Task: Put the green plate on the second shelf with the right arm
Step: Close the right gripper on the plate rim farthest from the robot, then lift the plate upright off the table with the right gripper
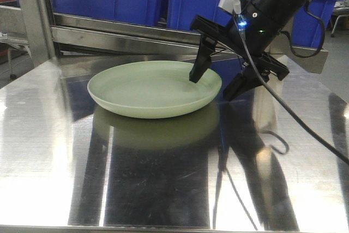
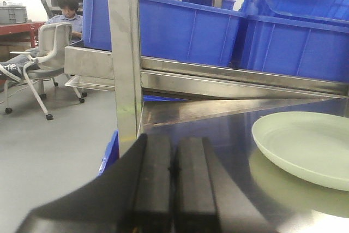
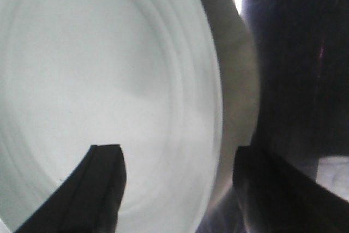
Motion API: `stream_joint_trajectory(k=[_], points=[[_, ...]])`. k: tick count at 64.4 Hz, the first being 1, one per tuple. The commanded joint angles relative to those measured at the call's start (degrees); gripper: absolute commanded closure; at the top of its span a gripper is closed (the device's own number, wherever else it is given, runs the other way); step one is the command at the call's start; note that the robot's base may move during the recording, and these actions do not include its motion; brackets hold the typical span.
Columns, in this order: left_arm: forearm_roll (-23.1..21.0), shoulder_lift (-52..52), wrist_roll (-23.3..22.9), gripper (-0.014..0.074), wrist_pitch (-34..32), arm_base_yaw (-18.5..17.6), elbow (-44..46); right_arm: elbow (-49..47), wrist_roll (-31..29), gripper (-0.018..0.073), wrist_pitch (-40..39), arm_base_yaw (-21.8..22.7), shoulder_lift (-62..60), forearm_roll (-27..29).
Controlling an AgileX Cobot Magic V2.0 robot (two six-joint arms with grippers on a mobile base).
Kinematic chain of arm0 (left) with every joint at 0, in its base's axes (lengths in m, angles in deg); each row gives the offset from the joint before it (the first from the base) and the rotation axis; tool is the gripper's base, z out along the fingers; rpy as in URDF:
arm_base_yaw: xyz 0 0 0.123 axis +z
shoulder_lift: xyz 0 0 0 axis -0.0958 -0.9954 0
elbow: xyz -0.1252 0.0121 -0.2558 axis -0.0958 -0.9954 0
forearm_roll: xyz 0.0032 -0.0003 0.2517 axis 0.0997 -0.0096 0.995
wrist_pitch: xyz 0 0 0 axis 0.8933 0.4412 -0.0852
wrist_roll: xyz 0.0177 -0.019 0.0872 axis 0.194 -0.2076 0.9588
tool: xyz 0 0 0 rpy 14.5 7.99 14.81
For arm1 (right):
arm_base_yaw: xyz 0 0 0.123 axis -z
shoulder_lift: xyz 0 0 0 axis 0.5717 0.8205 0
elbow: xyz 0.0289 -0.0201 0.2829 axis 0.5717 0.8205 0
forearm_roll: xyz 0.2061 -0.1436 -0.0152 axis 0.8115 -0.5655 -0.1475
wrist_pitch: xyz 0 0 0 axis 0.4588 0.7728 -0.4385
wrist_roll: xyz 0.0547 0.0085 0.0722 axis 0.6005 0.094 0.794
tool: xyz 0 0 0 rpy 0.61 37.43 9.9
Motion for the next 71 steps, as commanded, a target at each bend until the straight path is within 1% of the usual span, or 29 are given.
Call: stream_joint_trajectory(k=[1,11,12,21,37,46,49,60,64,71], points=[[-0.3,0.9,-0.1,0.0466,-4.8,-0.1,-2.3,-2.0,-0.5,0.0078,-2.7,0.1,-3.1,1.4],[-0.3,0.9,-0.1,0.0466,-4.8,-0.1,-2.3,-2.0,-0.5,0.019,-2.8,0.1,-3.1,1.4],[-0.3,0.9,-0.1,0.0466,-4.8,-0.1,-2.3,-2.0,-0.5,0.0215,-2.8,0.1,-3.1,1.4],[-0.3,0.9,-0.1,0.0466,-4.8,-0.1,-2.3,-2.0,-0.5,0.0323,-2.9,0.1,-3.1,1.4],[-0.3,0.9,-0.1,0.0466,-4.8,-0.1,-2.3,-2.0,-0.5,0.0411,-4.1,0.3,-3.1,1.4],[-0.3,0.9,-0.1,0.0466,-4.8,-0.1,-2.3,-2.0,-0.6,0.0549,-3.9,0.4,-3.4,1.4],[-0.3,0.9,-0.1,0.0466,-4.8,-0.1,-2.3,-2.0,-0.6,0.0533,-3.9,0.6,-3.8,1.4],[-0.3,0.9,-0.1,0.0466,-4.8,-0.1,-2.3,-2.0,-1.2,0.0533,-3.9,1.2,-6.9,1.0],[-0.3,0.9,-0.1,0.0466,-4.8,-0.1,-2.3,-2.0,-1.8,0.0533,-3.9,1.4,-8.9,-0.5],[-0.3,0.9,-0.1,0.0466,-4.8,-0.1,-2.3,-2.0,-1.8,0.0533,-4.1,1.4,-13.0,-5.3]])
